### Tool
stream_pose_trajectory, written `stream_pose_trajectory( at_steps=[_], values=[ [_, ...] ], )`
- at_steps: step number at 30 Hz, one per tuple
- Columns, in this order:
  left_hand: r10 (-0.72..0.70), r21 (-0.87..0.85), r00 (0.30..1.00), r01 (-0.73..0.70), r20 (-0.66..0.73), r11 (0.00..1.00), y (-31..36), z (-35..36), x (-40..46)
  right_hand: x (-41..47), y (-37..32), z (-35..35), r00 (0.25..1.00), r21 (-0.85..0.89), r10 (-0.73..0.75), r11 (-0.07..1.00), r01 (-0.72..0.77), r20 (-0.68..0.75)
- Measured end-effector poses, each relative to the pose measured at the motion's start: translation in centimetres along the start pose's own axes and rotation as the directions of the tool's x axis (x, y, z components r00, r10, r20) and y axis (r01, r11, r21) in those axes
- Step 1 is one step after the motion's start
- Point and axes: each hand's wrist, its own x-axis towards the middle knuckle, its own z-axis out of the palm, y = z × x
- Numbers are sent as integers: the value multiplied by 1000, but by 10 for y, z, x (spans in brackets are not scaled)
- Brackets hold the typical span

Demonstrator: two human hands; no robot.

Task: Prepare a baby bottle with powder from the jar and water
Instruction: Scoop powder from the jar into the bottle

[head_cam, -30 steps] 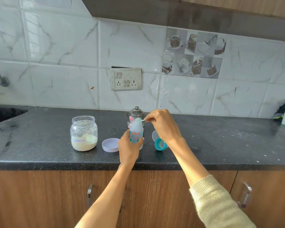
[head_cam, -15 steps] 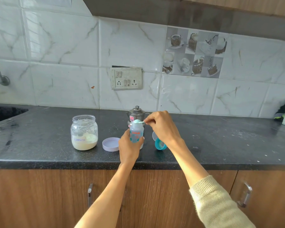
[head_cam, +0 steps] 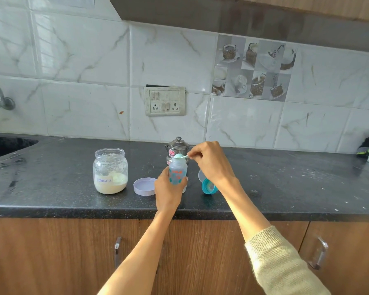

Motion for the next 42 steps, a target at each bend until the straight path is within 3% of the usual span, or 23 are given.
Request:
stream_pose_trajectory(
  at_steps=[5,10,15,21,28,35,42],
  values=[
    [-12,15,1000,12,4,1000,0,0,1,7,4,0,976,246,200,954,-172,-90],
    [-40,26,999,40,10,999,-2,-1,3,13,10,-4,912,525,411,775,-353,6],
    [-11,-17,999,10,-37,1000,3,-17,7,24,10,-6,870,677,491,622,-393,54],
    [55,-76,970,-75,-238,994,8,-55,21,43,-13,6,872,772,464,495,-398,152],
    [115,85,870,-84,-480,993,0,-105,35,64,-58,51,871,808,384,379,-451,306],
    [-8,170,896,94,-445,981,-21,-130,45,70,-88,87,868,777,294,392,-492,401],
    [-48,205,928,132,-370,970,-33,-132,46,72,-96,101,839,739,274,397,-544,471]
  ],
)
